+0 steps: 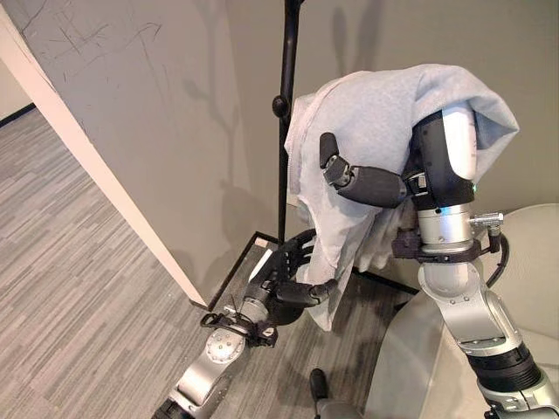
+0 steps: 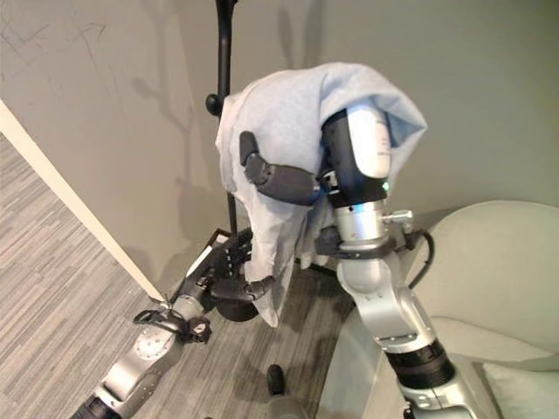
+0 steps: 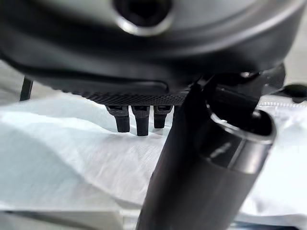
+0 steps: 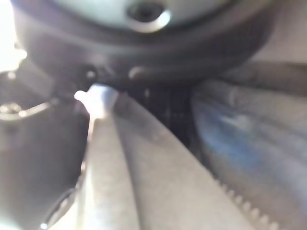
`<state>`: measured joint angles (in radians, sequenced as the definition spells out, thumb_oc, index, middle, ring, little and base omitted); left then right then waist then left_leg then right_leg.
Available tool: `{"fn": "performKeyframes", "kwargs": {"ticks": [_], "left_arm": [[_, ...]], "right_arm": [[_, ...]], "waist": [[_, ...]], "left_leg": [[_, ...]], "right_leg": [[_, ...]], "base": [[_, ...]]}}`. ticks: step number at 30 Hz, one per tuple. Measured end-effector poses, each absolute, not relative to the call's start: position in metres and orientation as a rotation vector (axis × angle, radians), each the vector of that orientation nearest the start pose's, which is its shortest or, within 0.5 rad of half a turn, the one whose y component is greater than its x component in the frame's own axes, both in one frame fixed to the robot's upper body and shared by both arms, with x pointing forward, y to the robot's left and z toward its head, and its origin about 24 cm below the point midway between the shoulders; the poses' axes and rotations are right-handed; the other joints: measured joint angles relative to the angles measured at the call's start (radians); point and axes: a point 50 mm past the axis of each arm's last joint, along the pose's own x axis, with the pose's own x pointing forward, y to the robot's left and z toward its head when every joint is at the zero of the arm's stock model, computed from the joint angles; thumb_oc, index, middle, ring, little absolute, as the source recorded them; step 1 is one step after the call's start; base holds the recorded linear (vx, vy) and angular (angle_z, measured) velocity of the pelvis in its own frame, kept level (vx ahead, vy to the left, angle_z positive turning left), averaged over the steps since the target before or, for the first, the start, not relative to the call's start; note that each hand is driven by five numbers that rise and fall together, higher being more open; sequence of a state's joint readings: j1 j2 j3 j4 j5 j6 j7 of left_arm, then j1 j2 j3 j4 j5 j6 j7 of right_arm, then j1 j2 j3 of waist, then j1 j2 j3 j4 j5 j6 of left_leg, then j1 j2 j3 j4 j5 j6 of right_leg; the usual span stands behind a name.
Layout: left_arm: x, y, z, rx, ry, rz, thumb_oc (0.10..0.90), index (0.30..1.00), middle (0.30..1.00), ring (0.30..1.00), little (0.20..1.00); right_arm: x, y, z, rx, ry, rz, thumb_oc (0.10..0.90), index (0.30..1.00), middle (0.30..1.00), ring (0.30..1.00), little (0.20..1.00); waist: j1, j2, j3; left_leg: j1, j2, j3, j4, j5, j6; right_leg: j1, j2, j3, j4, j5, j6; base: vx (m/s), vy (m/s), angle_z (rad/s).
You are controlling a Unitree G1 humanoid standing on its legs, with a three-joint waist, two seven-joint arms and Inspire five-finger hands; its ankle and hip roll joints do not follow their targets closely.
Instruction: Hang the clothes on the sofa on the clothes rack.
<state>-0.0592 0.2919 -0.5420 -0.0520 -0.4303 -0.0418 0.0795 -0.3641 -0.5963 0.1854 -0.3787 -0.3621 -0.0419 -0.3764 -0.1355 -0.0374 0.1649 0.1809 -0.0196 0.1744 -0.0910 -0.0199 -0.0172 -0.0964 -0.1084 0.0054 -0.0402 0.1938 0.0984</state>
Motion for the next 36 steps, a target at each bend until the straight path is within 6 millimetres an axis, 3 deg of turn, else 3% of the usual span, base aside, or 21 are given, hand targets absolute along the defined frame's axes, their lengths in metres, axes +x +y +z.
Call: {"fn": "performKeyframes", "kwargs": {"ticks": [6,7,8,14,17,18,19,21,22,26,29,33,36], "left_arm": [[0.233,0.056,0.033,-0.047,0.073,-0.546,0.800,0.900,0.900,0.900,0.900],[0.242,0.045,0.027,0.025,0.077,-0.540,0.676,0.714,0.714,0.714,0.714],[0.246,0.041,0.023,0.058,0.086,-0.538,0.400,0.300,0.300,0.300,0.300],[0.250,0.042,0.023,0.093,0.067,-0.428,0.400,0.300,0.300,0.300,0.300],[0.260,0.061,0.028,0.121,0.034,-0.306,0.400,0.300,0.300,0.300,0.300],[0.266,0.075,0.037,0.161,-0.011,-0.242,0.400,0.300,0.300,0.300,0.300],[0.275,0.098,0.061,0.164,-0.119,-0.107,0.400,0.300,0.300,0.300,0.300],[0.276,0.107,0.071,0.220,-0.174,-0.076,0.400,0.300,0.300,0.300,0.300],[0.279,0.124,0.093,0.332,-0.288,-0.006,0.400,0.300,0.300,0.300,0.300],[0.286,0.159,0.162,0.389,-0.615,0.308,0.400,0.300,0.300,0.300,0.300],[0.290,0.161,0.204,0.424,-0.805,0.399,0.400,0.300,0.300,0.300,0.300],[0.291,0.157,0.231,0.478,-0.953,0.455,0.400,0.300,0.300,0.300,0.300],[0.296,0.155,0.259,0.509,-1.065,0.522,0.400,0.300,0.300,0.300,0.300]], "right_arm": [[0.259,-0.146,0.223,-0.688,-0.913,-0.096,0.400,0.300,0.300,0.300,0.300],[0.259,-0.136,0.217,-0.634,-0.894,-0.052,0.400,0.300,0.300,0.300,0.300],[0.258,-0.131,0.214,-0.633,-0.890,-0.025,0.400,0.300,0.300,0.300,0.300],[0.255,-0.133,0.211,-0.596,-0.875,-0.025,0.400,0.300,0.300,0.300,0.300],[0.254,-0.147,0.206,-0.615,-0.836,-0.062,0.400,0.300,0.300,0.300,0.300],[0.254,-0.153,0.209,-0.616,-0.841,-0.094,0.400,0.300,0.300,0.300,0.300],[0.254,-0.163,0.216,-0.611,-0.861,-0.164,0.400,0.300,0.300,0.300,0.300],[0.254,-0.165,0.217,-0.630,-0.865,-0.161,0.400,0.300,0.300,0.300,0.300],[0.255,-0.165,0.224,-0.648,-0.883,-0.142,0.400,0.300,0.300,0.300,0.300],[0.252,-0.167,0.232,-0.648,-0.936,-0.144,0.400,0.300,0.300,0.300,0.300],[0.253,-0.162,0.237,-0.658,-0.960,-0.116,0.400,0.300,0.300,0.300,0.300],[0.253,-0.152,0.248,-0.678,-1.025,-0.091,0.400,0.300,0.300,0.300,0.300],[0.251,-0.144,0.271,-0.704,-1.146,-0.092,0.400,0.300,0.300,0.300,0.300]], "waist": [[-0.021,-0.005,0.000],[-0.028,-0.012,-0.002],[-0.034,-0.016,-0.003],[-0.043,-0.023,-0.005],[-0.043,-0.024,-0.005],[-0.043,-0.025,-0.005],[-0.040,-0.025,-0.005],[-0.036,-0.025,-0.006],[-0.043,-0.026,-0.005],[-0.028,-0.024,-0.007],[-0.013,-0.023,-0.007],[-0.013,-0.019,-0.011],[-0.015,-0.018,-0.016]], "left_leg": [[0.024,-0.004,0.009,0.000,-0.007,0.010],[0.027,-0.005,0.010,0.000,-0.007,0.011],[0.028,-0.006,0.011,0.000,-0.007,0.011],[0.034,-0.003,0.020,0.000,-0.007,0.010],[0.047,-0.004,0.019,-0.001,-0.010,0.014],[0.047,-0.004,0.018,-0.002,-0.010,0.014],[0.046,-0.004,0.016,0.000,-0.010,0.014],[0.047,-0.004,0.011,0.000,-0.010,0.014],[0.039,-0.004,0.011,0.000,-0.010,0.014],[0.043,-0.001,0.004,0.000,-0.010,0.014],[0.043,-0.001,-0.006,0.000,-0.010,0.014],[0.046,-0.004,-0.012,0.000,-0.010,0.014],[0.044,-0.003,-0.017,0.000,-0.010,0.014]], "right_leg": [[0.016,0.001,0.007,0.003,-0.002,0.003],[0.017,0.000,0.010,0.007,-0.002,0.003],[0.017,0.000,0.015,0.008,-0.002,0.003],[0.020,0.001,0.023,0.006,-0.002,0.003],[0.034,-0.001,0.022,0.005,-0.004,0.006],[0.034,-0.001,0.022,0.006,-0.004,0.006],[0.035,0.000,0.021,0.006,-0.004,0.006],[0.039,-0.004,0.017,0.006,-0.005,0.006],[0.034,-0.003,0.017,0.006,-0.005,0.006],[0.037,-0.002,0.010,0.007,-0.005,0.007],[0.037,-0.002,0.002,0.018,-0.010,0.012],[0.037,-0.005,0.001,0.031,-0.015,0.016],[0.036,-0.005,0.003,0.037,-0.017,0.014]], "base": [[0.00,-0.008,-0.03],[0.00,-0.026,-0.10],[0.00,-0.023,-0.07],[0.01,-0.014,-0.04],[0.01,-0.004,0.01],[0.00,0.000,0.00],[0.02,0.012,0.06],[0.03,0.017,0.05],[0.02,0.012,0.04],[0.01,0.010,0.05],[0.02,0.012,0.10],[0.03,0.016,0.06],[0.05,0.008,0.05]]}}
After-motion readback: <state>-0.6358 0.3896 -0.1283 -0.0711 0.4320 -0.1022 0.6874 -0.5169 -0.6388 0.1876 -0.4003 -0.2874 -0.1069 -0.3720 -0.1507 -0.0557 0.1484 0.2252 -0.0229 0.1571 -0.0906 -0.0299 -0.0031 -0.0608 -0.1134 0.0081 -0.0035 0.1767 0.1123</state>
